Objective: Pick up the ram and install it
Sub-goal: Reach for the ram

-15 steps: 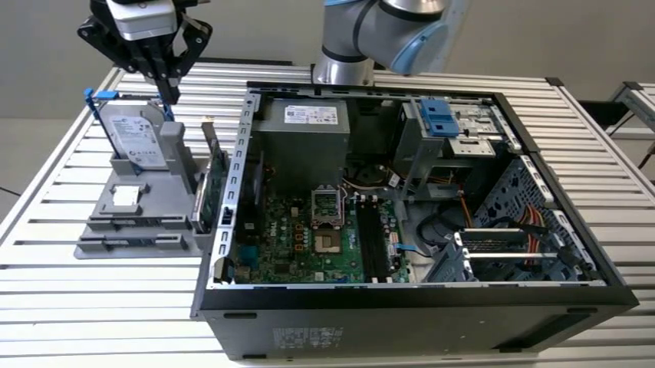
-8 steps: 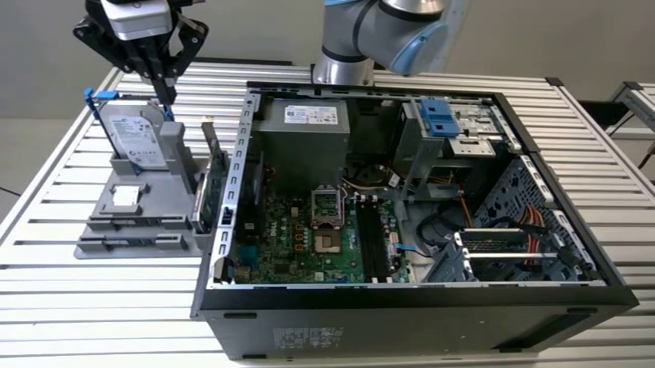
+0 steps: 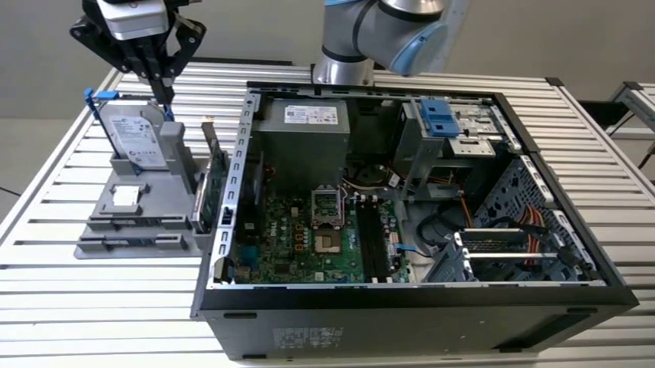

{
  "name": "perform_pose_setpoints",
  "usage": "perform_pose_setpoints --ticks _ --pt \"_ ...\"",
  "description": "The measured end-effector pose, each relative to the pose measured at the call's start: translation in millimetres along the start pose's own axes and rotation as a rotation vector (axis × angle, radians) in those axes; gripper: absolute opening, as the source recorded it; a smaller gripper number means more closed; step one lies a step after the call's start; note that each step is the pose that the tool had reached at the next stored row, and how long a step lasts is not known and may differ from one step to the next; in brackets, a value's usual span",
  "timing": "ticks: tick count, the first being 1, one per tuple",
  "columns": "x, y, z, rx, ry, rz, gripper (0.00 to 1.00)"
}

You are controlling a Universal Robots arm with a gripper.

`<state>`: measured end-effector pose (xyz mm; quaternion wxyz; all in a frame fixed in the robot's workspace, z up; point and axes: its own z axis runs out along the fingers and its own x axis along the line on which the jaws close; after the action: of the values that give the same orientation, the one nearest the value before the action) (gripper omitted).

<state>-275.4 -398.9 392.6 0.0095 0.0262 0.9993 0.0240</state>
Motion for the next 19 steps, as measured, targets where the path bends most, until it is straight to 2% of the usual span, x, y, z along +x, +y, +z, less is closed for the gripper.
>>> perform_pose_setpoints --ticks 19 --pt "5.0 -0.3 -0.1 -0.0001 0.0000 0.000 0.00"
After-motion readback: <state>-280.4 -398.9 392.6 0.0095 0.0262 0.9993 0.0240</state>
